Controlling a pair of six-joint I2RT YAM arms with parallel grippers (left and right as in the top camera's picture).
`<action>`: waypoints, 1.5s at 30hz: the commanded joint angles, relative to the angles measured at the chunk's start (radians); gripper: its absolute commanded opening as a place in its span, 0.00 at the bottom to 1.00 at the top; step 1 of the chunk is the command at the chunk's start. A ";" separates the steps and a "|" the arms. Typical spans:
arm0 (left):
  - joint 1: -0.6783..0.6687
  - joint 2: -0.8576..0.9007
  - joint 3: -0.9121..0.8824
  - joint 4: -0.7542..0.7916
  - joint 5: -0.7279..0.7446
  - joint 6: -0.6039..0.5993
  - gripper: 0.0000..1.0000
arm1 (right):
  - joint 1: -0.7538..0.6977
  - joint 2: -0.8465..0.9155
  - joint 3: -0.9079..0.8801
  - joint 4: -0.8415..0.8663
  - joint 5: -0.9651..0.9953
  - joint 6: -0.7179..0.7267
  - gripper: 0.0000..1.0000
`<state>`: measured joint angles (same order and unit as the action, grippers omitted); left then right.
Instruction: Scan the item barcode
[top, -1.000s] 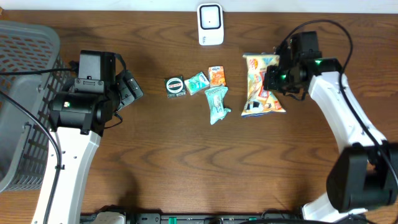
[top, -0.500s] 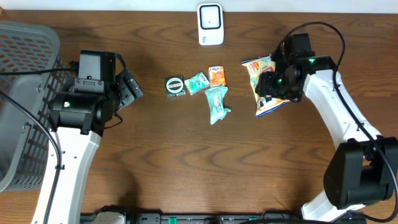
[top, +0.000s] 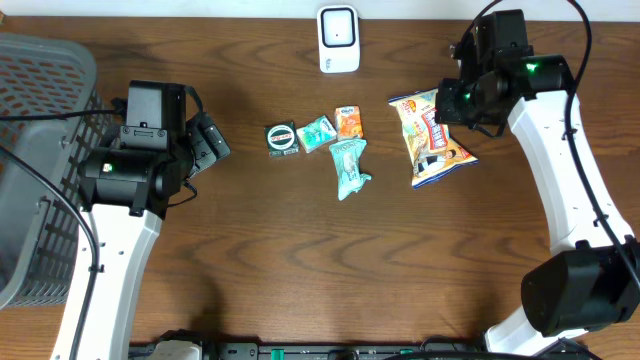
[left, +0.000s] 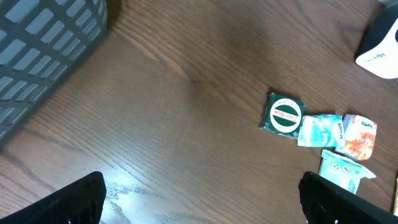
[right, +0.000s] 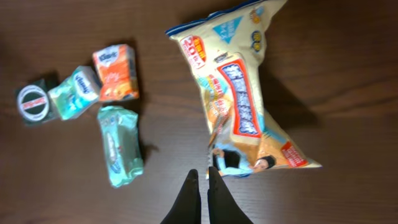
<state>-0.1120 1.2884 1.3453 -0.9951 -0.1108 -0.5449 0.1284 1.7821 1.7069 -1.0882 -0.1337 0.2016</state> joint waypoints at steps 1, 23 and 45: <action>0.004 -0.002 0.014 -0.003 -0.006 0.010 0.98 | -0.002 -0.012 -0.060 0.055 0.140 -0.004 0.01; 0.004 -0.002 0.014 -0.003 -0.006 0.010 0.98 | -0.004 -0.043 -0.360 0.299 0.211 0.048 0.01; 0.004 -0.002 0.014 -0.003 -0.006 0.010 0.98 | 0.056 0.380 -0.230 0.404 0.071 0.101 0.01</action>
<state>-0.1120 1.2884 1.3453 -0.9951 -0.1108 -0.5449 0.1787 2.1082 1.4792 -0.6682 -0.0563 0.2886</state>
